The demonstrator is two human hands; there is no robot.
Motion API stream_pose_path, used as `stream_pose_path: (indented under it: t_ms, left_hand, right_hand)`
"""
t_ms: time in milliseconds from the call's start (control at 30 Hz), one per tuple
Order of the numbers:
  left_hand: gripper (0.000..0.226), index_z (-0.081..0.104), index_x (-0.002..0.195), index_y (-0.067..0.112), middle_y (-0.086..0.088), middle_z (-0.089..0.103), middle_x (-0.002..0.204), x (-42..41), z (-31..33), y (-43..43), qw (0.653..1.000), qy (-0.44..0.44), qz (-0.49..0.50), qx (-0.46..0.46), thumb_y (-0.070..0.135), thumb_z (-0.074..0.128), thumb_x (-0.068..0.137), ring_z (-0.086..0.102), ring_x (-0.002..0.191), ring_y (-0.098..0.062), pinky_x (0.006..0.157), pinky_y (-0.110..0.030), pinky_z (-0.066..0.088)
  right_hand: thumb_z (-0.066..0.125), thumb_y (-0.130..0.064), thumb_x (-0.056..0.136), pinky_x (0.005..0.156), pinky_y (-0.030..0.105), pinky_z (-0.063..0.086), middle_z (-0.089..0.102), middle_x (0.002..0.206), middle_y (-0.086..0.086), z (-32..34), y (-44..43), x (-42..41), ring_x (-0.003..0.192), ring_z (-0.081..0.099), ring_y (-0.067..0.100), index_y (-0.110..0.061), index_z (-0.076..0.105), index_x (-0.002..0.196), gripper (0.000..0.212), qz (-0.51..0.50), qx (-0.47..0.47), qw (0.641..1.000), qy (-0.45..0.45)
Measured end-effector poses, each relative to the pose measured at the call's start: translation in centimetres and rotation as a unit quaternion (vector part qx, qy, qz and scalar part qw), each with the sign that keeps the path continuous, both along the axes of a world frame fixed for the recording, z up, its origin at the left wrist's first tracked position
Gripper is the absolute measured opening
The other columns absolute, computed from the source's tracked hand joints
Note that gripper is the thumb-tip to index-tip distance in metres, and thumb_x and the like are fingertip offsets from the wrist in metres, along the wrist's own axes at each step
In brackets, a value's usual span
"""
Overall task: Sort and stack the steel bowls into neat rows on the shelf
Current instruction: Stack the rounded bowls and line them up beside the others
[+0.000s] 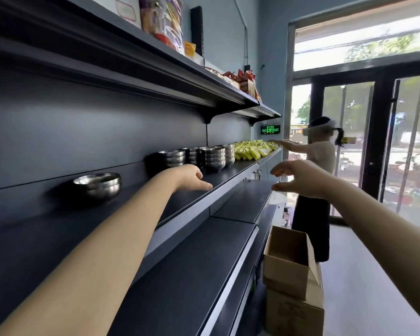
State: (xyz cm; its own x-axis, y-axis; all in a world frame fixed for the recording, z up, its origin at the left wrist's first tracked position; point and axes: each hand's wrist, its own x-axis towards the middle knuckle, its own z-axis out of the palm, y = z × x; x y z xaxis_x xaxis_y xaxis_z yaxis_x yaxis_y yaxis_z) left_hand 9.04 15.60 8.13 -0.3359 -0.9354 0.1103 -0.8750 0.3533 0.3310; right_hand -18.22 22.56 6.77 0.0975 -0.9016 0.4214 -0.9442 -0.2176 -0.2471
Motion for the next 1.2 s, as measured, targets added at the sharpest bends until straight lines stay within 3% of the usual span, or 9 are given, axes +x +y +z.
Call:
stream_pose_path:
  t_ms: [333, 633, 800, 867, 933, 967, 1067, 1133, 1200]
  left_hand:
    - [0.073, 0.039, 0.146, 0.012, -0.005, 0.043, 0.148, -10.6, -0.8, -14.4, 0.995, 0.045, 0.087, 0.002, 0.047, 0.065, 0.087, 0.044, 0.133, -0.023, 0.11, -0.036, 0.036]
    - [0.084, 0.027, 0.149, 0.005, -0.011, 0.036, 0.152, -14.2, -3.2, -25.7, 0.977, 0.102, 0.183, 0.03, 0.046, 0.065, 0.087, 0.038, 0.136, -0.027, 0.103, -0.033, 0.035]
    - [0.077, 0.032, 0.146, 0.003, -0.01, 0.041, 0.146, -14.6, -2.8, -31.7, 0.963, 0.173, 0.208, 0.02, 0.036, 0.07, 0.087, 0.039, 0.135, -0.025, 0.097, -0.023, 0.031]
    - [0.099, 0.032, 0.147, 0.005, -0.005, 0.042, 0.147, -14.0, -2.9, -34.6, 0.956, 0.211, 0.201, 0.03, 0.049, 0.08, 0.072, 0.041, 0.134, -0.022, 0.106, -0.025, 0.032]
    - [0.141, 0.027, 0.15, 0.011, -0.002, 0.04, 0.151, -13.2, -3.9, -38.0, 0.949, 0.234, 0.211, 0.021, 0.074, 0.083, 0.037, 0.04, 0.135, -0.019, 0.111, -0.037, 0.037]
    - [0.151, 0.021, 0.152, 0.013, -0.001, 0.035, 0.154, -12.9, -4.6, -39.7, 0.945, 0.245, 0.215, 0.026, 0.078, 0.082, 0.03, 0.037, 0.137, -0.019, 0.111, -0.038, 0.037]
    - [0.158, 0.002, 0.154, 0.008, 0.001, 0.018, 0.158, -13.8, -5.6, -41.9, 0.927, 0.299, 0.223, 0.042, 0.071, 0.082, 0.033, 0.027, 0.142, -0.02, 0.114, -0.04, 0.033]
    - [0.167, 0.001, 0.154, 0.009, -0.001, 0.018, 0.158, -14.7, -5.8, -42.6, 0.916, 0.328, 0.227, 0.043, 0.078, 0.078, 0.023, 0.027, 0.142, -0.021, 0.115, -0.04, 0.031]
    - [0.158, -0.004, 0.153, 0.007, -0.004, 0.024, 0.157, -15.3, -6.4, -43.4, 0.907, 0.349, 0.231, 0.038, 0.071, 0.082, 0.037, 0.029, 0.142, -0.022, 0.115, -0.039, 0.03]
  right_hand:
    - [0.072, -0.031, 0.084, 0.099, 0.027, 0.041, 0.065, 0.125, 0.002, 2.2, -17.2, -11.6, 0.116, 0.059, 0.018, -0.014, 0.062, 0.125, 0.046, 0.053, -0.004, 0.998, 0.03]
    - [0.075, -0.028, 0.082, 0.098, 0.029, 0.043, 0.066, 0.119, 0.002, 0.8, -31.4, -16.2, 0.112, 0.06, 0.02, -0.013, 0.063, 0.121, 0.043, 0.105, 0.033, 0.992, -0.059]
    - [0.074, -0.025, 0.083, 0.101, 0.035, 0.045, 0.067, 0.119, 0.002, 0.6, -39.5, -16.1, 0.11, 0.062, 0.022, -0.013, 0.063, 0.121, 0.041, 0.122, 0.032, 0.989, -0.077]
    - [0.074, -0.027, 0.083, 0.1, 0.035, 0.045, 0.067, 0.121, 0.003, 0.6, -42.4, -15.3, 0.11, 0.061, 0.023, -0.013, 0.063, 0.122, 0.043, 0.128, 0.029, 0.989, -0.073]
    - [0.074, -0.026, 0.083, 0.098, 0.036, 0.046, 0.066, 0.122, 0.005, 0.6, -45.2, -14.3, 0.111, 0.06, 0.025, -0.012, 0.062, 0.123, 0.044, 0.144, 0.03, 0.986, -0.072]
    - [0.073, -0.025, 0.084, 0.096, 0.034, 0.045, 0.065, 0.122, 0.005, 0.6, -46.5, -13.8, 0.112, 0.06, 0.025, -0.011, 0.061, 0.124, 0.045, 0.156, 0.028, 0.984, -0.08]
    - [0.074, -0.024, 0.084, 0.091, 0.029, 0.044, 0.064, 0.119, 0.004, 0.0, -49.6, -12.4, 0.112, 0.061, 0.023, -0.009, 0.059, 0.126, 0.047, 0.201, 0.03, 0.972, -0.118]
    - [0.075, -0.025, 0.082, 0.097, 0.036, 0.047, 0.064, 0.119, 0.004, -0.3, -51.7, -11.6, 0.11, 0.062, 0.023, -0.008, 0.06, 0.125, 0.048, 0.228, 0.047, 0.964, -0.129]
    - [0.076, -0.021, 0.081, 0.099, 0.039, 0.047, 0.065, 0.116, 0.005, -0.3, -53.5, -11.0, 0.103, 0.063, 0.022, -0.008, 0.061, 0.122, 0.045, 0.252, 0.057, 0.957, -0.134]
